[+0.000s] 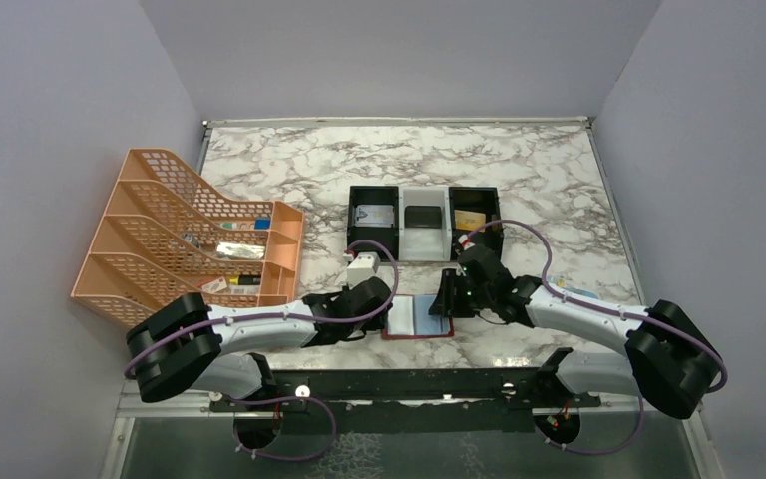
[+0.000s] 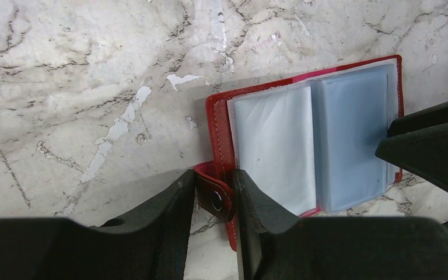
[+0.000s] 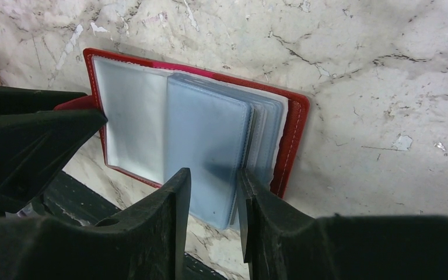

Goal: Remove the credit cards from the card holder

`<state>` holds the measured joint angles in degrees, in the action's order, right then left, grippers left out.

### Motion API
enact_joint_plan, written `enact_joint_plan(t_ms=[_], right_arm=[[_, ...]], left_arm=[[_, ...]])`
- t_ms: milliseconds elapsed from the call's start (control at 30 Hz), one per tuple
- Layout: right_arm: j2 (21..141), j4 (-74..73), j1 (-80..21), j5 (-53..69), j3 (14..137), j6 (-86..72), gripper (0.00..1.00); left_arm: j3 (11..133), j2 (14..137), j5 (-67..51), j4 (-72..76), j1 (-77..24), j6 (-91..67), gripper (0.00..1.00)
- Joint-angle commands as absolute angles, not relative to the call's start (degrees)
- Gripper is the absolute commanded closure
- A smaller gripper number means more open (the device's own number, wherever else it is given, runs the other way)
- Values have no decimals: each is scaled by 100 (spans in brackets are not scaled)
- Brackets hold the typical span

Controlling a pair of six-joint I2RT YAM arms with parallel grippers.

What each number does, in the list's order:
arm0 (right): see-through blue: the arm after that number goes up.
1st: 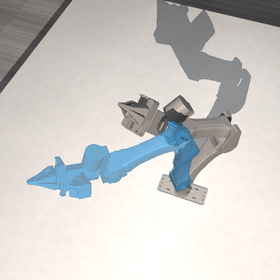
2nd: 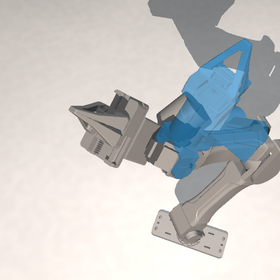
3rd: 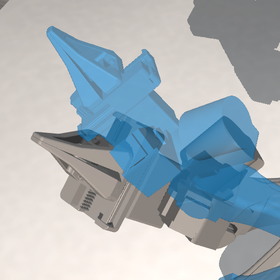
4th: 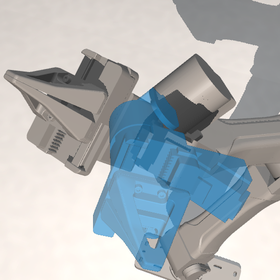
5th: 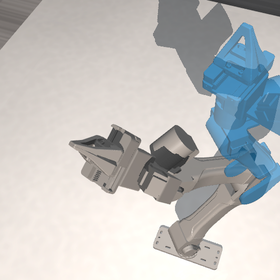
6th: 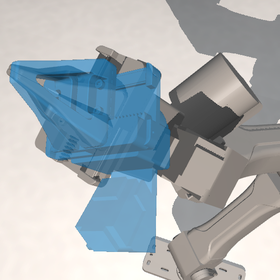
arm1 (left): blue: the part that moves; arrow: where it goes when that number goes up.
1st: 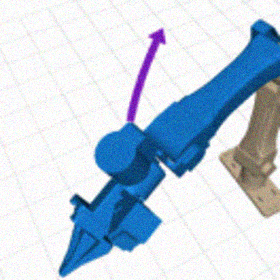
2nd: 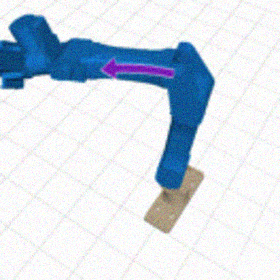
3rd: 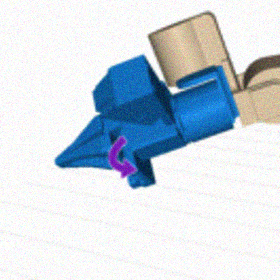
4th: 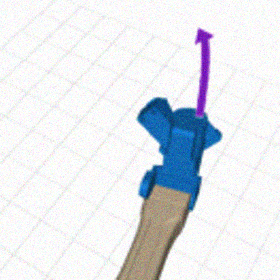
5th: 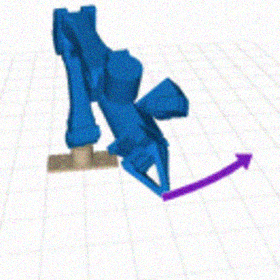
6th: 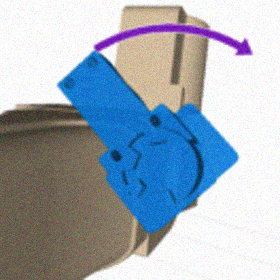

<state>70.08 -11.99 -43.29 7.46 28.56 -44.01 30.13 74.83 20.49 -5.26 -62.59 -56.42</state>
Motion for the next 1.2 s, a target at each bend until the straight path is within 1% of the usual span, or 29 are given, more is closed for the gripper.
enact_joint_plan(t_ms=[0, 133, 333, 533, 833, 967, 1167], right_arm=[[7097, -1166, -4342, 947, 3051, -4245, 65], [7119, -1237, -4342, 965, 3164, -4112, 65], [6974, -1506, -4342, 639, 3318, -3856, 64], [7298, -1000, -4342, 1379, 3271, -4002, 62], [7224, 16, -4342, 2047, 3071, -4579, 61], [7610, 220, -4342, 2455, 3182, -4560, 61], [8264, 907, -4342, 3229, 3273, -4656, 61]], left_arm=[[3165, 7523, 1881, -494, -6245, -5573, 70], [3189, 7523, 1879, -501, -6241, -5563, 72], [3208, 7539, 1856, -508, -6247, -5563, 73], [3251, 7590, 1839, -506, -6238, -5538, 73], [3247, 7544, 1824, -519, -6242, -5546, 73], [3247, 7523, 1828, -534, -6240, -5520, 73], [3255, 7492, 1858, -570, -6241, -5549, 73]])
